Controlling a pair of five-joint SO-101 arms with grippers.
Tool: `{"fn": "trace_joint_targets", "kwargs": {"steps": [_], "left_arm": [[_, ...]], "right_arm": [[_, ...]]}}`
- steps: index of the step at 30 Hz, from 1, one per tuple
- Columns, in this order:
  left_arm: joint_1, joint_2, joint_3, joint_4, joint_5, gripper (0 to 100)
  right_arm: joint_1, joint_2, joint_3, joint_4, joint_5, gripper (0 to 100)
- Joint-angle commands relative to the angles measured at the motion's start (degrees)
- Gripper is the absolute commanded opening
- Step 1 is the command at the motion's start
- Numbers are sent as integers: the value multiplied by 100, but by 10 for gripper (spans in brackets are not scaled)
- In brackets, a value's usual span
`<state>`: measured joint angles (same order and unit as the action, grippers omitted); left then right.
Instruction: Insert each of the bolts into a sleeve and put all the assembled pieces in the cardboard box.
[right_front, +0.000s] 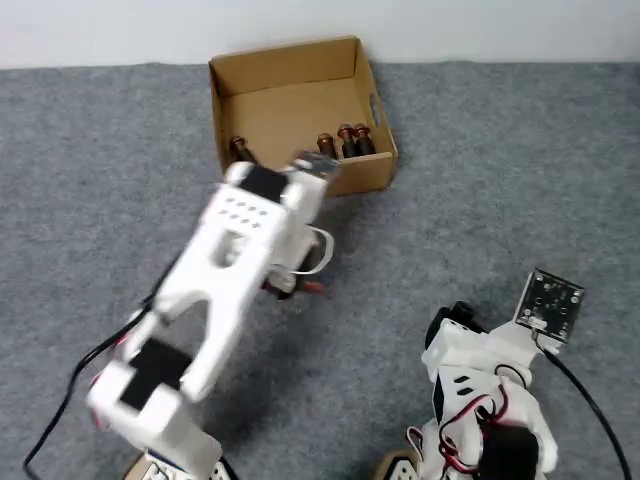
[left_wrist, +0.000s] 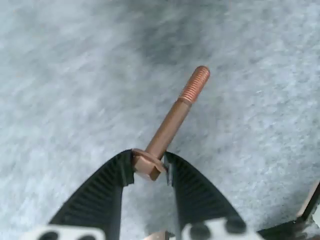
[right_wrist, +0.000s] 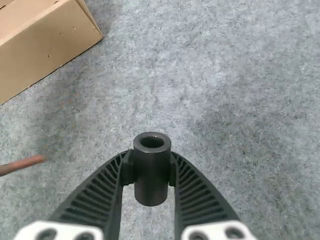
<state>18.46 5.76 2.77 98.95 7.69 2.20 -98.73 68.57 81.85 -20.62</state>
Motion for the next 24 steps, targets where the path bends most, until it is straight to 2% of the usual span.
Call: {"fn": "trace_joint_targets", "kwargs": {"steps": [1,8,13,16,20,24], "left_arm": [[-642,-1231,505,149,18,4],[-2031,-2409,1464,149,-1064,6],[-2699,-2593,1552,149,-1354,6],[-2708,-2593,1560,149,-1310,6],[-2251,-2593,1560,149,-1248,8],[-1486,-2585,1560,141,-563,46]], "right_arm": [[4,-4,-26,-101,26,8],[4,-4,-26,-101,26,8],[4,-4,-26,-101,26,8],[4,-4,-26,-101,26,8],[4,-4,-26,-101,26,8],[4,-4,-26,-101,26,8]]}}
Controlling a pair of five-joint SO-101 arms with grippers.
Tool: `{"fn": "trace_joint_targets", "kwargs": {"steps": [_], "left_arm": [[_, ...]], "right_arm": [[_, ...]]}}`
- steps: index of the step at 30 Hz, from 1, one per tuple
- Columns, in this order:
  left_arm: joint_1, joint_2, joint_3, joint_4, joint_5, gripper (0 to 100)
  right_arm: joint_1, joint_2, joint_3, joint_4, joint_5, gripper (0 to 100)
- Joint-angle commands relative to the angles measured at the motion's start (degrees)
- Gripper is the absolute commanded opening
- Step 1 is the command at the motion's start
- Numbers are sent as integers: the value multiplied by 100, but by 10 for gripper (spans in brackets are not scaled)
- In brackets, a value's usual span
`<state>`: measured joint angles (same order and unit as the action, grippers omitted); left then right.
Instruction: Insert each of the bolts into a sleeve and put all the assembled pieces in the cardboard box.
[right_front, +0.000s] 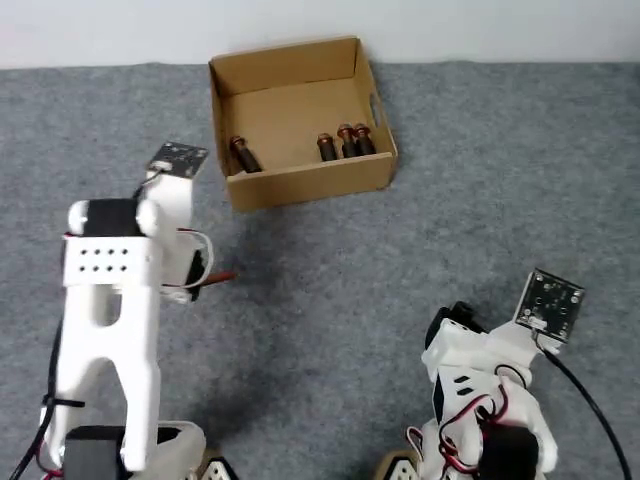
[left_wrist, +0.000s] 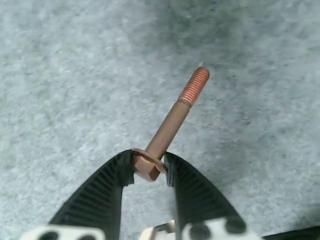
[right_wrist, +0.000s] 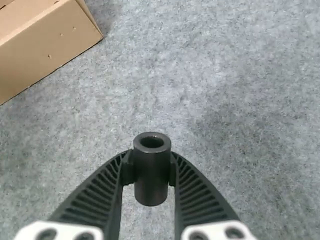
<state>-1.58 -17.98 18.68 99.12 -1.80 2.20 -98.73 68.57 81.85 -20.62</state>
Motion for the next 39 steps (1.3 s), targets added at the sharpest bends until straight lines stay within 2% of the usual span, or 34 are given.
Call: {"fn": "trace_joint_targets", "kwargs": {"steps": [1,5,8,25,30,35,39], "left_arm": [[703,-211,-31,132,571,73],[1196,-229,-31,132,1266,205],[1292,-273,-40,132,1415,258],[1231,18,251,123,1389,261],[651,1002,303,105,1363,264],[343,2031,-251,44,501,261],[343,2479,-804,44,-791,261]], "right_arm": [[4,-4,-26,-101,26,8],[4,-4,-26,-101,26,8],[4,-4,-26,-101,26,8],[13,-4,-26,-101,26,8],[13,4,-18,-101,26,8],[13,13,-18,-101,26,8],[13,22,-18,-101,26,8]]}}
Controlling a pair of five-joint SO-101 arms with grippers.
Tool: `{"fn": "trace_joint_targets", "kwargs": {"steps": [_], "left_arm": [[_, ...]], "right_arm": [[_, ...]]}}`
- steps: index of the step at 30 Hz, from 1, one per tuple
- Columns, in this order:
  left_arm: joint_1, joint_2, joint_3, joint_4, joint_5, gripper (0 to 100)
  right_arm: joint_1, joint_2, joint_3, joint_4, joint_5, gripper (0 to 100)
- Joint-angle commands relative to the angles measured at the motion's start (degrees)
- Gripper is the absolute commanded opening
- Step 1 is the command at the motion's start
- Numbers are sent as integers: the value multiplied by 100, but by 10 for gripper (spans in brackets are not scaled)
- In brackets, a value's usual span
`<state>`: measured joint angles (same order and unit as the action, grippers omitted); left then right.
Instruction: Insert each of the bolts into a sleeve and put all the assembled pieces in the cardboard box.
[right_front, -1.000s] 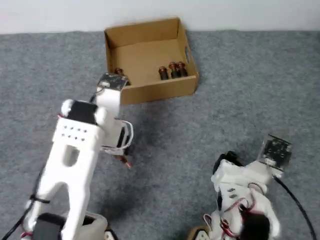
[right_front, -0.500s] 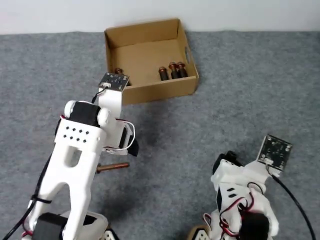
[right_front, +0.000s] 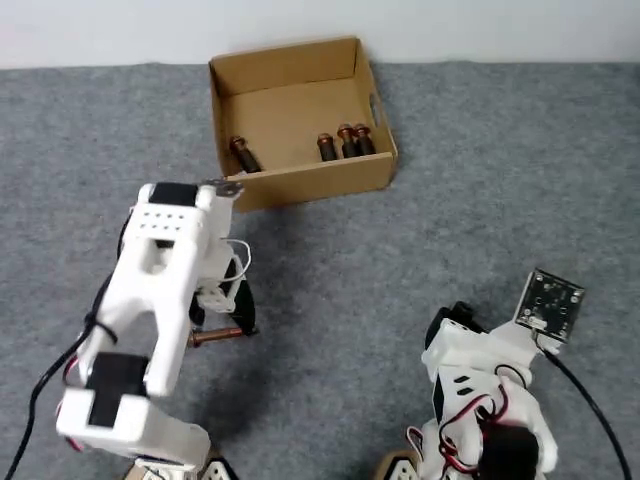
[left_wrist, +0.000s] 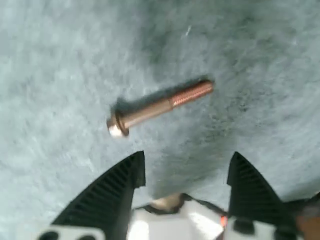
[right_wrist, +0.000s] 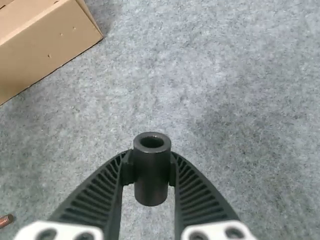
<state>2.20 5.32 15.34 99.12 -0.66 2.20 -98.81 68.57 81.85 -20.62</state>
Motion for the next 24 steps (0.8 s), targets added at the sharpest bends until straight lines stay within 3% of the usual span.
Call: {"fn": "trace_joint_targets", "kwargs": {"steps": [1,6,8,14,24], "left_arm": [[-35,193,-593,44,-1345,257],[-44,290,-787,70,-3736,167],[-70,290,-673,70,-4290,150],[-202,440,-532,-53,-4941,148],[-237,2013,-637,-431,-4967,145]], "right_arm": [[13,31,-18,-92,26,8],[13,31,-18,-92,35,8],[13,31,-18,-92,35,8],[4,31,-18,-92,35,8],[4,48,-18,-92,53,8]]}}
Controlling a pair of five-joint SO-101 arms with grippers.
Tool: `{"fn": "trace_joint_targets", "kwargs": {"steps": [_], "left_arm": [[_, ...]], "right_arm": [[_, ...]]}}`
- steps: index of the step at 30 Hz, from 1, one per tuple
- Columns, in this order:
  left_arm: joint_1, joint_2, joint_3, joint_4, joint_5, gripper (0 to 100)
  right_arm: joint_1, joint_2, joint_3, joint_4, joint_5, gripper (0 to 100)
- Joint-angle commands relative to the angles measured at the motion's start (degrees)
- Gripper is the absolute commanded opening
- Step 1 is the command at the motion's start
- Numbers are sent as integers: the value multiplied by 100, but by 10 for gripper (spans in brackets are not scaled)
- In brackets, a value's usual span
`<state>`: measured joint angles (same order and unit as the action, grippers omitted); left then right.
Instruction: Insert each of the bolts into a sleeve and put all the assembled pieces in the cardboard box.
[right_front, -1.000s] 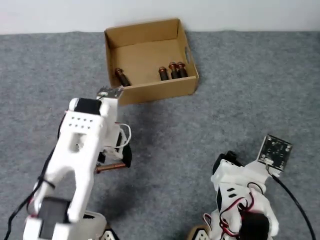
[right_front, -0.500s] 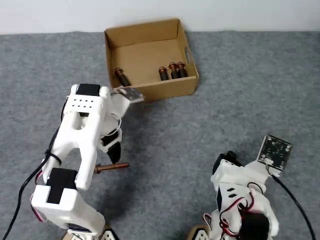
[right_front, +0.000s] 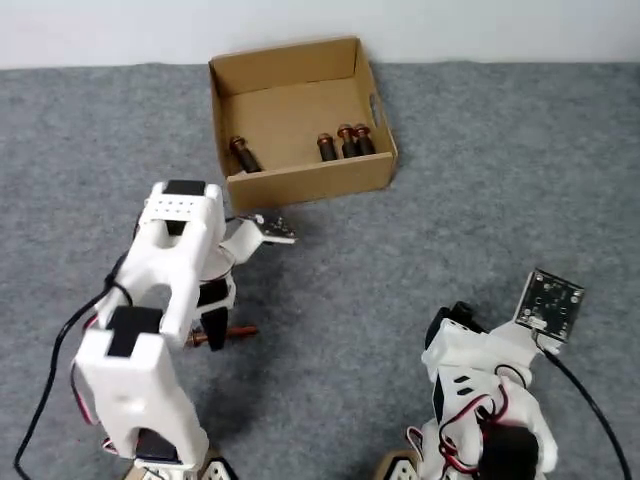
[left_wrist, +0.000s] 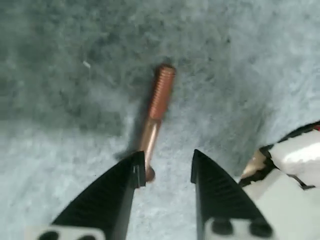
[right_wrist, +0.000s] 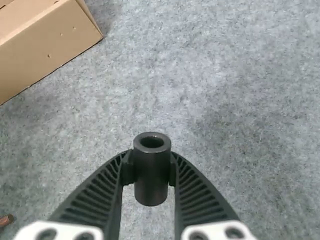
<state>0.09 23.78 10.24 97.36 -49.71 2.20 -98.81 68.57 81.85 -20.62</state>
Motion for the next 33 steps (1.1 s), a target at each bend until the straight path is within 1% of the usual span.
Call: {"fn": "trace_joint_targets", "kwargs": {"steps": [1,3,4,7,11,13,15,18,21,25,28,33], "left_arm": [[-35,290,-145,-334,-44,145],[-62,466,-145,-519,18,143],[-70,545,-145,-589,158,134],[-53,730,-145,-721,492,73],[-26,782,-233,-712,501,9],[-53,756,-224,-712,519,6],[-62,747,-224,-695,747,6],[0,738,-233,-457,862,6],[79,360,-215,-325,1090,6],[79,-642,-224,-343,2057,7],[105,-1407,-224,-396,2910,7],[53,-2312,-215,-589,4290,7]], "right_arm": [[4,48,-18,-92,53,8],[4,48,-18,-92,53,8],[4,48,-18,-92,53,8],[4,48,-18,-92,53,8],[4,48,-18,-92,53,8],[4,48,-18,-92,53,8],[4,48,-18,-92,53,8],[4,48,-18,-92,53,8],[4,48,-18,-92,53,8],[4,40,-18,-92,35,8],[4,31,-18,-92,35,8],[4,13,-18,-101,35,8]]}}
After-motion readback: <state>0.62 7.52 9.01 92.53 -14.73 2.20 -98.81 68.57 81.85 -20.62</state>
